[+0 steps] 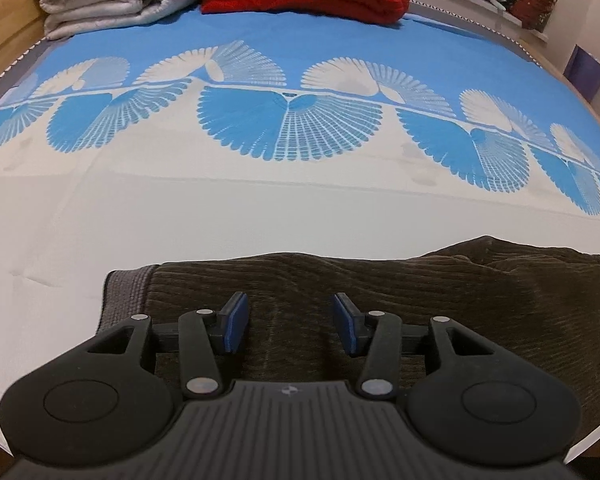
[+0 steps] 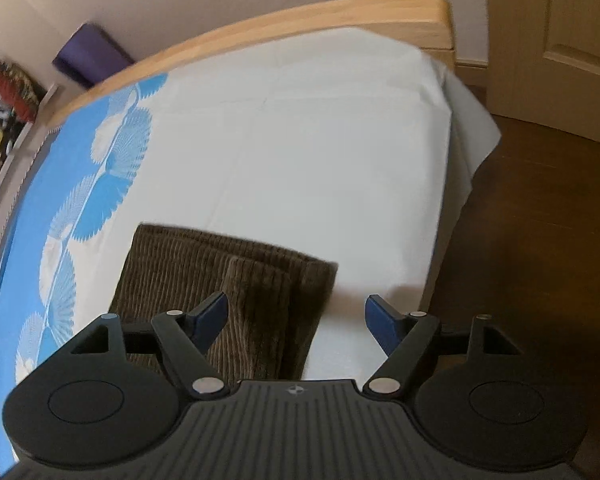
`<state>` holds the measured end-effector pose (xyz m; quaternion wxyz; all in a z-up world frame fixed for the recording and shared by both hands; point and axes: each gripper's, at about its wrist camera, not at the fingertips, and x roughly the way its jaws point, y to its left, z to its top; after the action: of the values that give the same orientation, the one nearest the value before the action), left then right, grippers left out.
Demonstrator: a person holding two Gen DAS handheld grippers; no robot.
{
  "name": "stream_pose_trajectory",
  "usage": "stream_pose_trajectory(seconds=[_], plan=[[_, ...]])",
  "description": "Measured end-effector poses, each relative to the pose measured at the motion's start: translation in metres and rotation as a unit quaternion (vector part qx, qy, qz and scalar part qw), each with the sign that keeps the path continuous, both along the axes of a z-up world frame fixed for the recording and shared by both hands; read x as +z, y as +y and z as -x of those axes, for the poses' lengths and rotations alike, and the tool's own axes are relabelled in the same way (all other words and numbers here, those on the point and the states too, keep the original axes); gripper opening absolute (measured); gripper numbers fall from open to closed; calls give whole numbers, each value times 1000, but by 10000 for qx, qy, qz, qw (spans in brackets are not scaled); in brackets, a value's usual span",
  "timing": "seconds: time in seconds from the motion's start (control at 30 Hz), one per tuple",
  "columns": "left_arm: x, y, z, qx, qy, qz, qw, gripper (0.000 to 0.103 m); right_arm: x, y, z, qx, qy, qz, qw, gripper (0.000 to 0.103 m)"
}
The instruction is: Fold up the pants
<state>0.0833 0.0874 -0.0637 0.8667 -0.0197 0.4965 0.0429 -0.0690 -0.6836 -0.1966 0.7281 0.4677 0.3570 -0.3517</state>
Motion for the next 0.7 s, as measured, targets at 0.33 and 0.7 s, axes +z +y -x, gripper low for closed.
stream_pose_trajectory(seconds=[0.33,0.7], plan=[[-4,-2,-1,-57,28,-82,9999,52,-14,18,-47,458,549,19,9974,70],[2,-2,2,-170,-48,20,9998,52,21,44,-58,520,237,597,9966,20]])
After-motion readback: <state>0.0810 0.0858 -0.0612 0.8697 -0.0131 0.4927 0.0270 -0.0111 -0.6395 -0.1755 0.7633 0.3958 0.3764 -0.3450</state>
